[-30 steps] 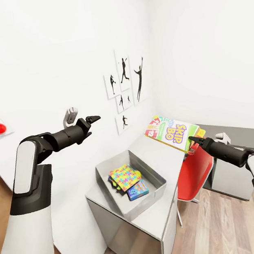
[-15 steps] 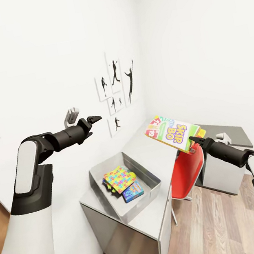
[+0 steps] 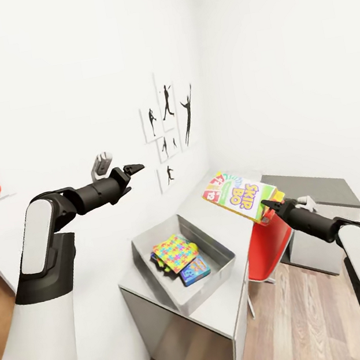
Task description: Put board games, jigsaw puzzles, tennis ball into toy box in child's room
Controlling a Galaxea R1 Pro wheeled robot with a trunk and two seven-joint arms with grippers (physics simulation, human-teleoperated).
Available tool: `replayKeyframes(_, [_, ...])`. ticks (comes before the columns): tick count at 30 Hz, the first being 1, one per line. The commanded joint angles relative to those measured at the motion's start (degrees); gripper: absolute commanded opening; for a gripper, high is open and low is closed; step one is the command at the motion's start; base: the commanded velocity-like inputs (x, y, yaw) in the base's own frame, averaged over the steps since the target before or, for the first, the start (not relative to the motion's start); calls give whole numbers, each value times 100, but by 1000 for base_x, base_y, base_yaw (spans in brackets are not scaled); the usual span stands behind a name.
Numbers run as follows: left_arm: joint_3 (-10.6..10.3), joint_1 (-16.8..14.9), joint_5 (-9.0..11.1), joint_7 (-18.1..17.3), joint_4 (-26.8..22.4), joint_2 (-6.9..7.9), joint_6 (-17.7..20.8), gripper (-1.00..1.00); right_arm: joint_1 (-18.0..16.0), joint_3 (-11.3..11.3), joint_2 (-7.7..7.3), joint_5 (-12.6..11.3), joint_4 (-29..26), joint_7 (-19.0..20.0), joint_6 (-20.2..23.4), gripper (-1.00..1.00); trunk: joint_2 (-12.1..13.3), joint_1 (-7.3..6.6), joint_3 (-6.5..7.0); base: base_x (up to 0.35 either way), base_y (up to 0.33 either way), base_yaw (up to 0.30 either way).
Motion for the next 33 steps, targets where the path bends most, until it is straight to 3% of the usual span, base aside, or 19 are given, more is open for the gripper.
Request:
replayKeyframes(1, [-4, -7, 56, 57, -4, 5, -4, 100, -9, -6, 37, 25, 47, 18, 30, -100, -14, 4, -14, 0, 256, -3])
replayKeyframes(9, [0, -7, 57, 56, -3, 5, -4, 100, -12, 9, 261, 28, 219, -92, 9, -100, -14, 4, -14, 0, 296, -1])
replayKeyframes(20, [-20, -9, 48, 55, -21, -11, -3, 100, 0, 18, 368, 17, 257, -112, 25, -100, -14, 4, -14, 0, 198, 0])
replayKeyframes(25, [-31, -14, 44, 55, -25, -34, -3, 100, -4, 23, 561, 37, 274, -185, 13, -100, -14, 4, -14, 0, 47, 0])
replayKeyframes(33, [-59, -24, 41, 67, -23, -56, -3, 100, -13, 31, 759, 30, 293, -954, -7, -100, -14, 4, -14, 0, 17, 0])
